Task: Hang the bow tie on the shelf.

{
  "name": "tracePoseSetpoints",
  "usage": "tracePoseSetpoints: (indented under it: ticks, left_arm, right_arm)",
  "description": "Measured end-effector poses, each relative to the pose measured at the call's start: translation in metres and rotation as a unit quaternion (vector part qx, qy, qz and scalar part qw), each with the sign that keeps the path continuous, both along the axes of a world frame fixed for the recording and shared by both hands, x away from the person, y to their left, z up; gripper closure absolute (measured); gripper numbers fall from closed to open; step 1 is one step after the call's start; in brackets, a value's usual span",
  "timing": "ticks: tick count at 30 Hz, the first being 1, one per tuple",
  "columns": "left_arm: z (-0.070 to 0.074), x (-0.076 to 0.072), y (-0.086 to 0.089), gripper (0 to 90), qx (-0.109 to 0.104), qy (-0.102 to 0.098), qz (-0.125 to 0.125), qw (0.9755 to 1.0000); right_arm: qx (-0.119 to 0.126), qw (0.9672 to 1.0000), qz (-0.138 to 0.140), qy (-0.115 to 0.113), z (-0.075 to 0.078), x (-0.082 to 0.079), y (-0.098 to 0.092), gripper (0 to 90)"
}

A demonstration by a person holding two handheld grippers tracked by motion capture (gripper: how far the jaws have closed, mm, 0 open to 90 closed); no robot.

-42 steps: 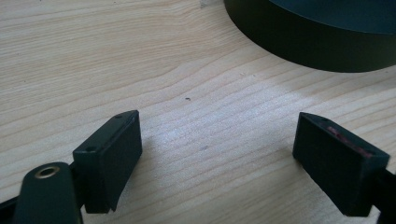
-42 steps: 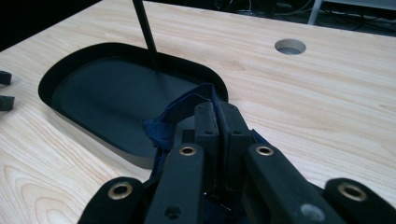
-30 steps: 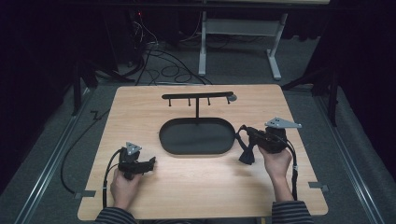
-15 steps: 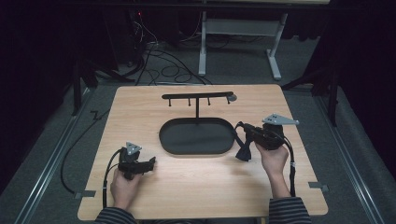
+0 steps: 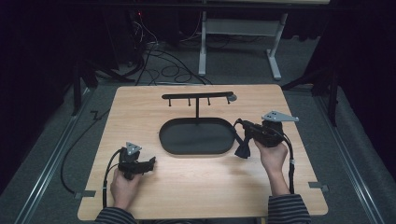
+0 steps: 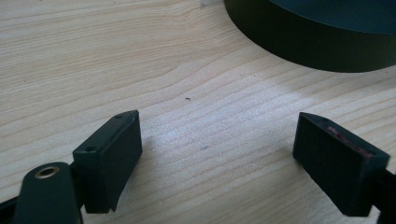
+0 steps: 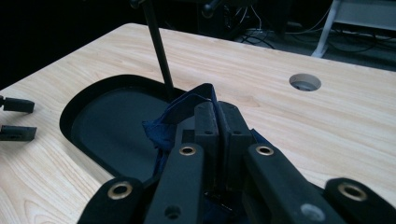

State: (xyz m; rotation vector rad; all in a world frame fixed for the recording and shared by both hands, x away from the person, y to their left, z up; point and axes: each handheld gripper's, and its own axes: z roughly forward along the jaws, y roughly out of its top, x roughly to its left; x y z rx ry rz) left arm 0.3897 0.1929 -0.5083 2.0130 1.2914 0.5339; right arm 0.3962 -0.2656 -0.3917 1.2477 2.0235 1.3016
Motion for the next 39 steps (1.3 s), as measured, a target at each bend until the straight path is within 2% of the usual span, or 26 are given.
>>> tracePoseSetpoints:
  ticks: [26, 30, 39]
  left_arm:
    - [0.0, 0.0, 0.0, 16.0, 0.0, 0.0, 0.0, 1.0]
    - [0.0, 0.0, 0.0, 16.0, 0.0, 0.0, 0.0, 1.0]
    - [0.0, 0.0, 0.0, 16.0, 0.0, 0.0, 0.0, 1.0]
  right_arm:
    - [0.008, 0.9998, 0.003, -0.019, 0.019, 0.01, 0.007, 89.0]
    - [0.022, 0.9995, -0.005, -0.02, 0.02, 0.013, 0.003, 89.0]
    - [0.027, 0.9993, -0.003, -0.026, 0.029, 0.019, 0.005, 88.9]
